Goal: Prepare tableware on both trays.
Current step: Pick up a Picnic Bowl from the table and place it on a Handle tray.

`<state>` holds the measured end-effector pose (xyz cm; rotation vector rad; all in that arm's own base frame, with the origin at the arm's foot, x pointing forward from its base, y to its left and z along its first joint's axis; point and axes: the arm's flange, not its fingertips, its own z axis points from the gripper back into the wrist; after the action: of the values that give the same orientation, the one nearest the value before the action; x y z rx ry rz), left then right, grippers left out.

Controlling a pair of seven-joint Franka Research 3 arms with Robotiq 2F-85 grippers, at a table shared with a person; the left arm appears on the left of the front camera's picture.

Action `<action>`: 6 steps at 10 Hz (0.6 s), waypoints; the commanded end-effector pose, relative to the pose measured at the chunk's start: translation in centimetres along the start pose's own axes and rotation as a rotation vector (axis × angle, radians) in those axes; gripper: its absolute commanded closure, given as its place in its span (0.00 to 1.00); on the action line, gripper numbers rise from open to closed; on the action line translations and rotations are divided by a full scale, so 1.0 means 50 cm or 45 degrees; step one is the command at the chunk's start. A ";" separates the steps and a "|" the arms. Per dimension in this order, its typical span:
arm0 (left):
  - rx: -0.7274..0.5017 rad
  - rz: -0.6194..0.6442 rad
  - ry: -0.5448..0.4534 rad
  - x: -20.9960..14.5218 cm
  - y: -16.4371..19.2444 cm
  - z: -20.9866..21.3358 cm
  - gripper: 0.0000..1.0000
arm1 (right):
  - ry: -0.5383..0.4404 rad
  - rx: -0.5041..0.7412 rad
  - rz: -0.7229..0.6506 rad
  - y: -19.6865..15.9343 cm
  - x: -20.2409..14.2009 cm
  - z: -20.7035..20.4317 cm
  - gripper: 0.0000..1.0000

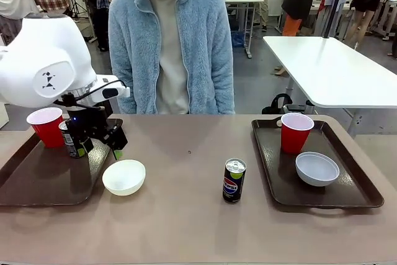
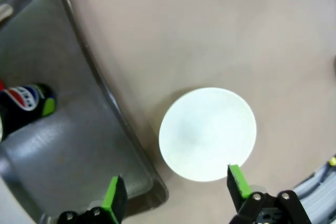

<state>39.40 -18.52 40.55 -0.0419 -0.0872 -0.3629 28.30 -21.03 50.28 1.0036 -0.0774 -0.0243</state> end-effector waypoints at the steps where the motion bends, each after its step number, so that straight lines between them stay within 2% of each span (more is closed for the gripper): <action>1: -0.009 -0.005 0.055 -0.003 -0.007 -0.054 0.00 | -0.023 0.033 0.015 0.002 -0.002 -0.006 0.00; 6: 0.047 -0.002 0.000 0.012 -0.017 -0.114 0.00 | -0.023 0.033 0.015 0.002 -0.002 -0.006 0.00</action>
<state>39.83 -19.59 35.77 -0.0406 -0.0579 -0.3842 28.30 -21.03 50.28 1.0036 -0.0775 -0.0243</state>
